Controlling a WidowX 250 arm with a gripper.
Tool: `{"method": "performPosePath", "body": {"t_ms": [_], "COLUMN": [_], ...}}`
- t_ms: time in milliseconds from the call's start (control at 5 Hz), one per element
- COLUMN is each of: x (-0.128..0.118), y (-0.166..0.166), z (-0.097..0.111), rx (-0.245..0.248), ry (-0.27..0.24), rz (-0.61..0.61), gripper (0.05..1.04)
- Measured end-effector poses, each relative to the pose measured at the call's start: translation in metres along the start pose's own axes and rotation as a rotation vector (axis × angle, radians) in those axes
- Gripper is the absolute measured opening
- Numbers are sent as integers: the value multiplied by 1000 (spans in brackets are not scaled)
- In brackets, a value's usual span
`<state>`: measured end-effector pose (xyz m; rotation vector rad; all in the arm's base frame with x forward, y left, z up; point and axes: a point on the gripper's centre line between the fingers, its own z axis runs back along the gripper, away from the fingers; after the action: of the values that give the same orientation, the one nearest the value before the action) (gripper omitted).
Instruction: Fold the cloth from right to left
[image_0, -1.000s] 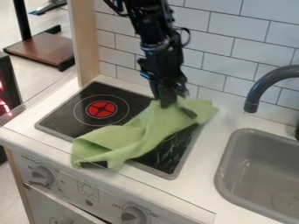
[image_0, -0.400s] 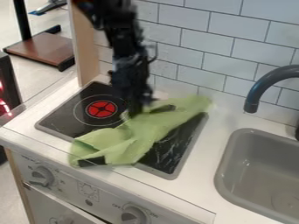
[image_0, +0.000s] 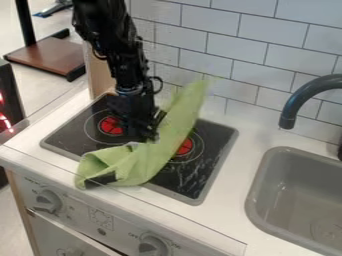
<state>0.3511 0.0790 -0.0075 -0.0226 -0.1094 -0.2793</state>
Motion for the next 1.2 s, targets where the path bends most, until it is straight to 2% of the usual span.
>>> {"method": "performPosePath", "body": {"t_ms": [200, 400, 600, 800, 1000, 1200], "x": [0, 0, 1, 1, 6, 13], "y": [-1, -4, -8, -14, -16, -21], "z": [0, 1, 2, 5, 24, 43], "rx": [-5, -25, -51, -78, -85, -120], "ry": [2, 2, -4, 4, -39, -73], "rz": [5, 12, 12, -5, -12, -47], "gripper": [138, 323, 513, 747, 995, 1010]}}
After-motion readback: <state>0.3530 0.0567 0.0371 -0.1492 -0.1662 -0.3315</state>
